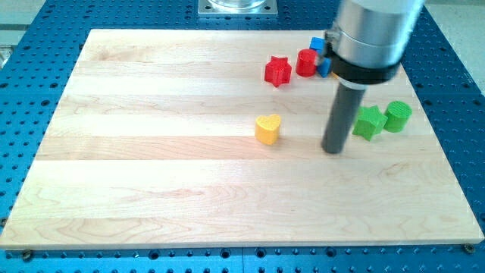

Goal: Keep arm on right side of hexagon

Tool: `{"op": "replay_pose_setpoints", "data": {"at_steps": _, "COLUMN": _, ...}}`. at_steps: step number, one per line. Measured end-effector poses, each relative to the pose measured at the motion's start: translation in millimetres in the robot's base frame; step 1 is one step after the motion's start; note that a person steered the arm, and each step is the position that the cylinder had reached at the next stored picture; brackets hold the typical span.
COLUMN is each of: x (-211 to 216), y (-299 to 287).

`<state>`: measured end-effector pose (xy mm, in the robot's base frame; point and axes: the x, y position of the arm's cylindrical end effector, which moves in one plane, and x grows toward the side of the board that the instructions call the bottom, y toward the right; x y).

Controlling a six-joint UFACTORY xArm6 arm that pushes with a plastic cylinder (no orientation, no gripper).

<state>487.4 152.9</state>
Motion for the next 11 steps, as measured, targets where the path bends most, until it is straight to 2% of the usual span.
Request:
{"op": "replay_pose_setpoints", "data": {"at_steps": 1, "x": -16.0, "y": 29.1}}
{"op": "replay_pose_setpoints", "data": {"at_steps": 2, "x": -29.9, "y": 33.4}}
{"op": "replay_pose_setpoints", "data": {"at_steps": 3, "x": -34.2, "y": 27.8}}
{"op": "replay_pose_setpoints", "data": {"at_steps": 4, "x": -34.5, "y": -13.9}}
{"op": "replay_pose_setpoints", "data": {"at_steps": 6, "x": -34.7, "y": -21.0}}
{"op": "replay_pose_setpoints", "data": {"at_steps": 7, "x": -69.8, "y": -10.4}}
{"op": "replay_pose_setpoints", "data": {"at_steps": 11, "x": -162.8, "y": 134.4}}
